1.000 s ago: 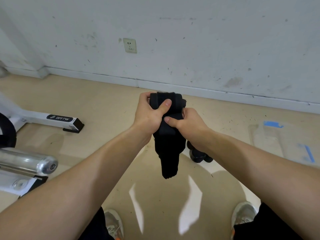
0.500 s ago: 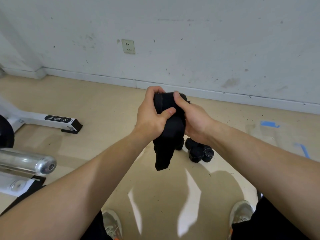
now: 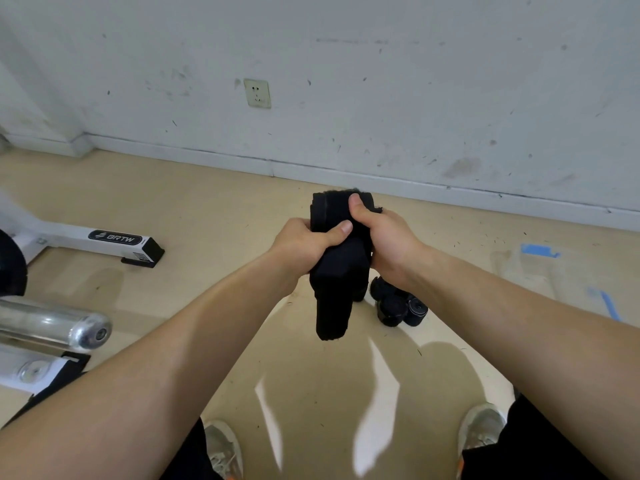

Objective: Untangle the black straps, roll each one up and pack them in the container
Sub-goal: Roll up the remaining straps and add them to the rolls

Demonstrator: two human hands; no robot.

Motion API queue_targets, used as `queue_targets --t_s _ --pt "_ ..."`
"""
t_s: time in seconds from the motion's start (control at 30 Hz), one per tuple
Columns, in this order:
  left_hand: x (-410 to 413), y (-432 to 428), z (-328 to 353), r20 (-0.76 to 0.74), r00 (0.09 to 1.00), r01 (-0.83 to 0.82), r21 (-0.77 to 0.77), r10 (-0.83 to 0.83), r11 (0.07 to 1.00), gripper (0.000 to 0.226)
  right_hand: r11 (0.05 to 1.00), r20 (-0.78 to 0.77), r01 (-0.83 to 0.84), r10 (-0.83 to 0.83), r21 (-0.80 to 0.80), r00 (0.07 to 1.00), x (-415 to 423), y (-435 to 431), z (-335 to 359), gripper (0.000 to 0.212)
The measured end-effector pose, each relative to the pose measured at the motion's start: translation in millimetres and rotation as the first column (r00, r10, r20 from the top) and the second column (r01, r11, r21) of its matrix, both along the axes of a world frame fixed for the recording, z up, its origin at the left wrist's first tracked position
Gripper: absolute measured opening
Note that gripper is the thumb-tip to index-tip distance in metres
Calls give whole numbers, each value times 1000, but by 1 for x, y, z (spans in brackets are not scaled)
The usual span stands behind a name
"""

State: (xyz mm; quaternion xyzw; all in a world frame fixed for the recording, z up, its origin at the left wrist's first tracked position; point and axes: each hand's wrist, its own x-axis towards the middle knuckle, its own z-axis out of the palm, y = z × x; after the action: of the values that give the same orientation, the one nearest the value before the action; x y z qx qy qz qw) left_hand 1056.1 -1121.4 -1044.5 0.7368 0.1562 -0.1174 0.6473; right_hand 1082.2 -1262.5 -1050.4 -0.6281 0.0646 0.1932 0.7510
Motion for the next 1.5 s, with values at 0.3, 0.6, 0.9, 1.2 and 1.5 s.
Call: queue_targets --t_s 0.3,0.6,0.9,1.2,1.5 --pt "2 -1 -4 -127 992 -15 -101 2 995 33 995 40 93 -91 -48 995 4 -2 0 40" --pt "5 8 7 -193 981 -46 -272 -8 961 27 996 181 53 -40 -69 983 5 -7 -9 29" --pt "6 19 11 -191 982 -90 -410 11 908 37 965 352 -16 111 -262 929 5 -13 -11 38" --pt "1 14 10 -114 987 59 -391 -112 919 55 904 480 -39 262 -426 837 1 -12 -11 40" --pt "9 13 -3 -32 999 -6 -269 -2 963 49 962 329 -147 220 -232 918 2 -13 -5 44"
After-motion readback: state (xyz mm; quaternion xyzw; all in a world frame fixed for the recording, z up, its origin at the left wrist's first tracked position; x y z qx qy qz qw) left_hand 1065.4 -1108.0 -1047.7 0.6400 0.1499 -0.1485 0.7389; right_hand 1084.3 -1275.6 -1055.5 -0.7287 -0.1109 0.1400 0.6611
